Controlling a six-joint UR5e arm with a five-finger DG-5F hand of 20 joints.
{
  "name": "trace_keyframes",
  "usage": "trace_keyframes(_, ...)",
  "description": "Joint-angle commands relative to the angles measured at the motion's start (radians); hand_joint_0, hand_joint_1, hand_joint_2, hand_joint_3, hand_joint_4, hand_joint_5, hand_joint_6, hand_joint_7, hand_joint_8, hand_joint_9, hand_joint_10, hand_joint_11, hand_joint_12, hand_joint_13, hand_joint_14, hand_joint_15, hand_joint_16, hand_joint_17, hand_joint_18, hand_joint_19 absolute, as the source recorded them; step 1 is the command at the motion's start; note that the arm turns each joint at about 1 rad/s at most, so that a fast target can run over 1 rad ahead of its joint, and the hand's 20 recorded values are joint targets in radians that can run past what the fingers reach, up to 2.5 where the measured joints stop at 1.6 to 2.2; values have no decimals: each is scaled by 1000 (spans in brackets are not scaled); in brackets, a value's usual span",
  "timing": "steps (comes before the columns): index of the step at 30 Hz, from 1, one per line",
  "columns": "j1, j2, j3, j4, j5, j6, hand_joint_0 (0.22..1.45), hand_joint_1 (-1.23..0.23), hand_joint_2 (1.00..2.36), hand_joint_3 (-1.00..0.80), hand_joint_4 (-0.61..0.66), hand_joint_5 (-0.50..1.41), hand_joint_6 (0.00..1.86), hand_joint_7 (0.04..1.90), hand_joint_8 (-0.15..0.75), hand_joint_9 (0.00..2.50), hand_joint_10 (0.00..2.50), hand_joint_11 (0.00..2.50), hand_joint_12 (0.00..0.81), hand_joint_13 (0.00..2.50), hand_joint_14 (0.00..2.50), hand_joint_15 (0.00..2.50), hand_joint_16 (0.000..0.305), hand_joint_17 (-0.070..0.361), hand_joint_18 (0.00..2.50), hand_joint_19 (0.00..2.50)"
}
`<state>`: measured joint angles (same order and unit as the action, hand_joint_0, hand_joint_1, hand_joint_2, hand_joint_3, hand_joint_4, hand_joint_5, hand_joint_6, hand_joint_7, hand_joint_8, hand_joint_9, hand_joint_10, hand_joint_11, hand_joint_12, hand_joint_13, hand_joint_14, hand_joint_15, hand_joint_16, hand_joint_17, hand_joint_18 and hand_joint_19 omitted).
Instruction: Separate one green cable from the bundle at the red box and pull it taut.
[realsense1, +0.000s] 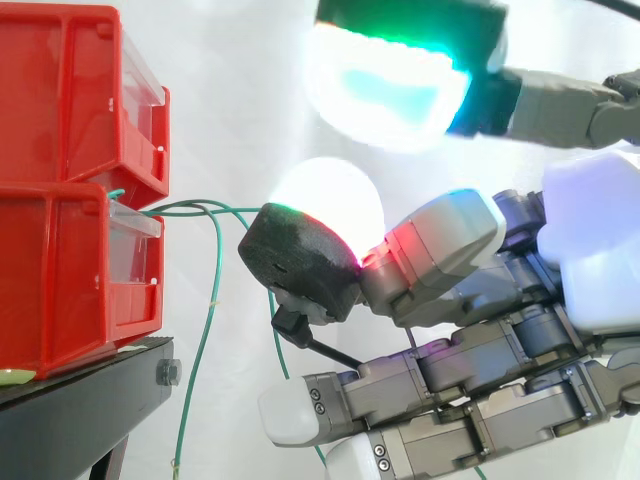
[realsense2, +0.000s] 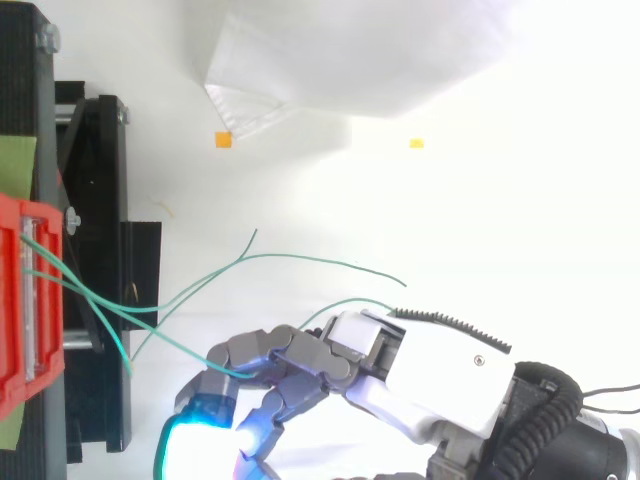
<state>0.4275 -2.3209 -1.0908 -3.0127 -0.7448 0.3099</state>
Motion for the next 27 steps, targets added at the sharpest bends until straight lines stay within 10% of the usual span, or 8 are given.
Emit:
trace_keyframes(1,-1,0,0,0,-5,0,389,-724,1000,-500,492,-237,911,1268,444,677,124,1462,369,339,20,692,72,162,107,624)
trace_keyframes(5,-3,0,0,0,-5,0,379,-540,1000,-500,485,-222,908,1277,447,748,186,1443,377,380,19,695,73,165,141,626)
trace_keyframes(27,-4,0,0,2,-5,-3,571,-750,1009,-370,419,-194,915,1311,327,876,208,1590,297,427,24,769,53,119,151,741)
